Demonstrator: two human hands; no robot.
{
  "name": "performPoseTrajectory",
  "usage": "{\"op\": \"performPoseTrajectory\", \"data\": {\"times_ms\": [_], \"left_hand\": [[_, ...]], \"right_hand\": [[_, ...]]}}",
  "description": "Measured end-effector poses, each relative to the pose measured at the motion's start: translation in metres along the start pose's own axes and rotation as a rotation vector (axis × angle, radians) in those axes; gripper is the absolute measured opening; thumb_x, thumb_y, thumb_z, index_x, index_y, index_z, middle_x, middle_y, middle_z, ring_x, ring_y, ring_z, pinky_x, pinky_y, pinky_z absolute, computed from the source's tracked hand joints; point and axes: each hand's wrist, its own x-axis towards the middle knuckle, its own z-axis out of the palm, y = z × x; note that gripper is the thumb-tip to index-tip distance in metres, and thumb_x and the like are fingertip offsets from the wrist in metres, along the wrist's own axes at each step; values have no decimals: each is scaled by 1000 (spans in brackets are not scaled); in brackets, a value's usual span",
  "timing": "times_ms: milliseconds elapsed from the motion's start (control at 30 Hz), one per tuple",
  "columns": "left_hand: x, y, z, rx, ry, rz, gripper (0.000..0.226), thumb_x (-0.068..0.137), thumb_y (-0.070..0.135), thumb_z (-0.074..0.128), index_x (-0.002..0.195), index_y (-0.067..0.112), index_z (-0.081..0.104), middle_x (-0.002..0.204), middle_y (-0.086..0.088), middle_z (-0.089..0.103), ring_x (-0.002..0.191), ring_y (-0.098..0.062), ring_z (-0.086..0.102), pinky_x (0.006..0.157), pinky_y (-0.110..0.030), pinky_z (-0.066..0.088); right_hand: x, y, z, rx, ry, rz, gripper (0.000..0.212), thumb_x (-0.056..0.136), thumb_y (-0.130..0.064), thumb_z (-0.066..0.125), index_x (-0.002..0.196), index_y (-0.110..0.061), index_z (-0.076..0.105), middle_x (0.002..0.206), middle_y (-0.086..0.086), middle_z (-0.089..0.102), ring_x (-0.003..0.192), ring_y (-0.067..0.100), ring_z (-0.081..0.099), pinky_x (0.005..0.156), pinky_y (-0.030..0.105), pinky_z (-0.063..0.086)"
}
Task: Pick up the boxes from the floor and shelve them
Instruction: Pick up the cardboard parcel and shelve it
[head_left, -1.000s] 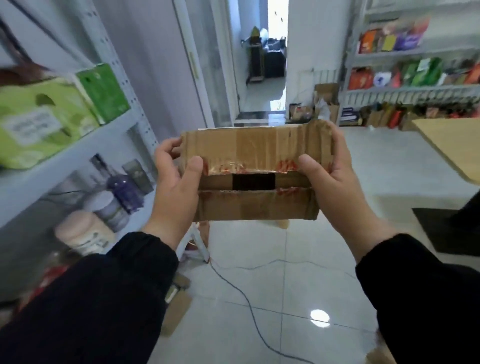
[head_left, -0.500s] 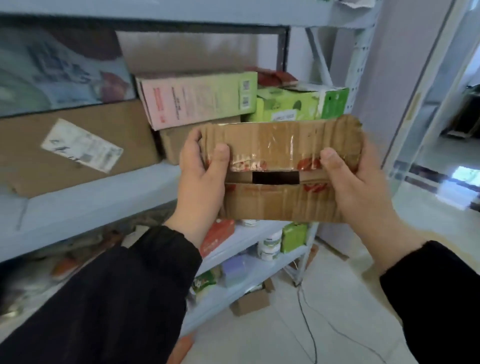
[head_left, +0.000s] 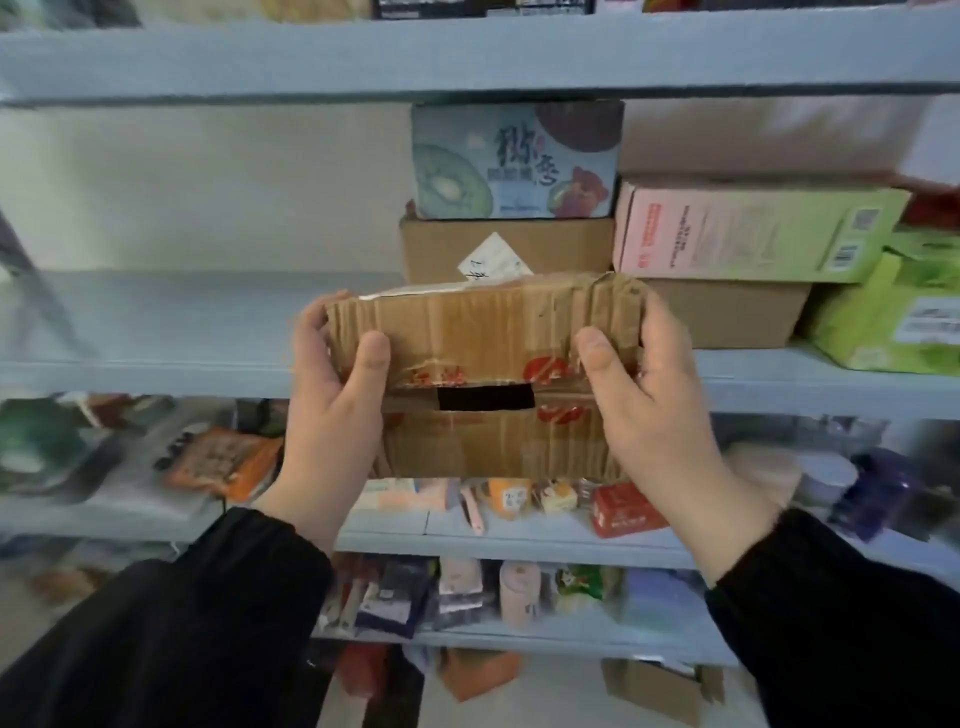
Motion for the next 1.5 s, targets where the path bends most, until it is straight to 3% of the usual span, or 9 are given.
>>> {"op": "performPoseTrajectory", "data": {"times_ms": [133,367,500,600,833,1000,1100,1267,1500], "left_hand": [[29,-20,-64,59,113,-10,29,106,35,45,134,43,41,112,11,56,82,10,59,65,-20,51],[118,-87,-145,114,165,-3,40,104,33,49,139,47,37,124,8,53,102,-1,56,75,-20,47],[171,-137,-163,177,66,10,49,99,28,61,138,42,35,135,0,48,112,-4,54,77,-9,50],[206,-170,-167,164,-81,-13,69,91,28,73,140,47,30,144,1,42,127,-10,50,92,-21,51],[249,-198,-159,-10,-320,-58,72,75,49,67,137,43,30,136,14,50,119,15,52,91,-4,42],[258,-214,-160,48,-328,-145,83,85,36,78,151,35,27,137,17,55,121,8,54,89,-6,43],[260,-210,-153,128,-178,-187,63,93,37,70,147,30,38,123,19,60,104,12,57,75,-1,43],[258,-216,-163,49,-239,-301,81,70,59,79,138,32,46,123,16,66,111,1,63,95,-22,48],[258,-211,-155,417,-229,-249,64,91,25,72,145,22,38,116,10,55,106,-14,52,86,-28,39]], "right_hand": [[17,-16,79,58,-79,-40,48,101,-40,56,146,-28,41,137,-3,49,132,5,43,113,31,38],[77,-28,216,26,-164,-44,53,101,-33,59,149,-29,38,141,-5,46,129,-1,39,105,12,29],[106,-7,270,13,-194,29,54,101,-31,60,149,-34,37,146,-6,44,133,2,38,111,27,32],[119,13,291,2,-189,91,58,101,-32,59,152,-34,33,149,-11,38,134,-4,33,113,23,27],[135,48,307,-21,-108,272,77,86,-69,55,147,-24,41,141,-3,52,132,12,49,112,45,42],[132,48,307,-73,-241,267,96,80,-37,79,156,-25,22,144,-1,33,133,7,36,115,28,31],[133,48,307,-112,-263,254,102,80,-28,81,159,-27,16,144,-2,30,126,1,33,108,19,25],[137,54,312,-188,-106,259,57,91,-36,72,139,-18,47,127,-3,54,123,13,49,101,32,42],[138,59,317,-264,-90,289,21,99,-35,62,110,-20,51,101,-6,59,92,14,54,68,27,36]]}}
